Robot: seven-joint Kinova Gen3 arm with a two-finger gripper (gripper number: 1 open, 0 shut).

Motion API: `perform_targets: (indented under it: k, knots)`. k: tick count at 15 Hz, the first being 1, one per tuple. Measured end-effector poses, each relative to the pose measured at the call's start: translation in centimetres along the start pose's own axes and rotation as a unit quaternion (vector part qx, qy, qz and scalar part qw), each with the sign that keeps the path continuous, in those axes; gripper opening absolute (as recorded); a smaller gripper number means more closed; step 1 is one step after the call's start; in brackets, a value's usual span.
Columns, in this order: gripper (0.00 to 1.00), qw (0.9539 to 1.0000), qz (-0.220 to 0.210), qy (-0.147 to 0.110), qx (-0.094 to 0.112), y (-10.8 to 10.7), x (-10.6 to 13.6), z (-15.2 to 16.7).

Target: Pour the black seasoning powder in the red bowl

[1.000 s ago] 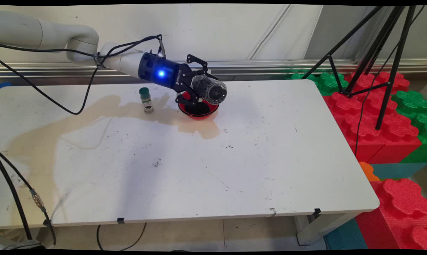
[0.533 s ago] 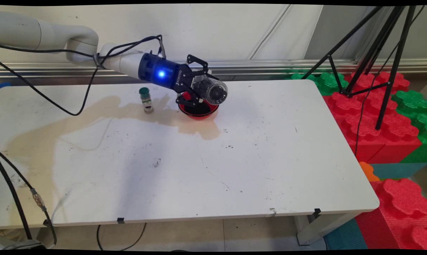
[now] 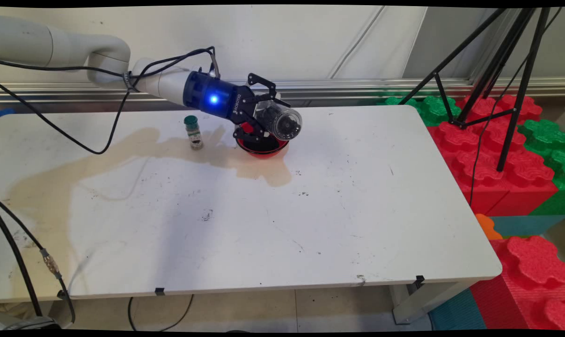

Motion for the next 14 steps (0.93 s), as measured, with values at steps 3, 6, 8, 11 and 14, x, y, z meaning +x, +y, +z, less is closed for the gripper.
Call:
perform_targets:
  k: [3, 6, 8, 11, 14]
  knots:
    - [0.0, 0.9996, 0.026, -0.001, 0.008, -0.2, 0.0, 0.0]
    - [0.0, 0.998, 0.061, 0.0, 0.019, -0.5, 0.0, 0.0]
    - [0.0, 0.996, 0.085, 0.0, 0.027, -0.6, 0.0, -0.1]
    - [0.0, 0.9905, 0.131, 0.003, 0.043, -0.9, 0.1, -0.2]
    - [0.0, 0.9822, 0.179, 0.007, 0.057, -1.2, 0.3, -0.3]
